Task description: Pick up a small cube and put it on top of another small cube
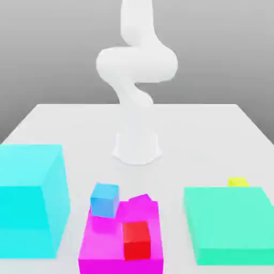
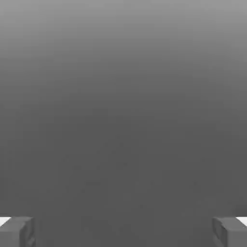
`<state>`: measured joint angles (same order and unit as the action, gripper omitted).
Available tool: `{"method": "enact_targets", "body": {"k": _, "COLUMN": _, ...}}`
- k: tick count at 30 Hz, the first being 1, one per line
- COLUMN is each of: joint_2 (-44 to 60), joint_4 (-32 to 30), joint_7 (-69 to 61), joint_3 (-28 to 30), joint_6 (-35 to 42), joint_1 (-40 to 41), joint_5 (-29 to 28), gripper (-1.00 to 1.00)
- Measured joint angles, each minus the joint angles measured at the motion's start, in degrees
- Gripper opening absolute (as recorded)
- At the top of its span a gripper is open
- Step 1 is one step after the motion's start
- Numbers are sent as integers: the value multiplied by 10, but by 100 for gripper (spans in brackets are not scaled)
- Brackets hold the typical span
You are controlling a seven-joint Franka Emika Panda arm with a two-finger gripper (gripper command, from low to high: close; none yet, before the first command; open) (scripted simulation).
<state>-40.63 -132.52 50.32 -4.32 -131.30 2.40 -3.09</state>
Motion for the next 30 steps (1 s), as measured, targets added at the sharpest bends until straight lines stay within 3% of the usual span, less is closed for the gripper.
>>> {"method": "enact_targets", "body": {"k": 9, "joint_2": 193, "joint_4": -16, "joint_7": 191, "joint_3": -139, "joint_6": 33, "joint_1": 57, "joint_5": -124, "gripper": 0}}
{"method": "enact_targets", "body": {"k": 18, "joint_2": 380, "joint_4": -29, "joint_7": 369, "joint_3": -213, "joint_6": 66, "joint_1": 51, "joint_5": -228, "gripper": 0}}
{"method": "enact_targets", "body": {"k": 24, "joint_2": 479, "joint_4": -42, "joint_7": 458, "joint_3": -226, "joint_6": 69, "joint_1": 14, "joint_5": -256, "gripper": 0}}
{"method": "enact_targets", "body": {"k": 30, "joint_2": 541, "joint_4": -60, "joint_7": 518, "joint_3": -247, "joint_6": 47, "joint_1": -19, "joint_5": -244, "gripper": 0}}
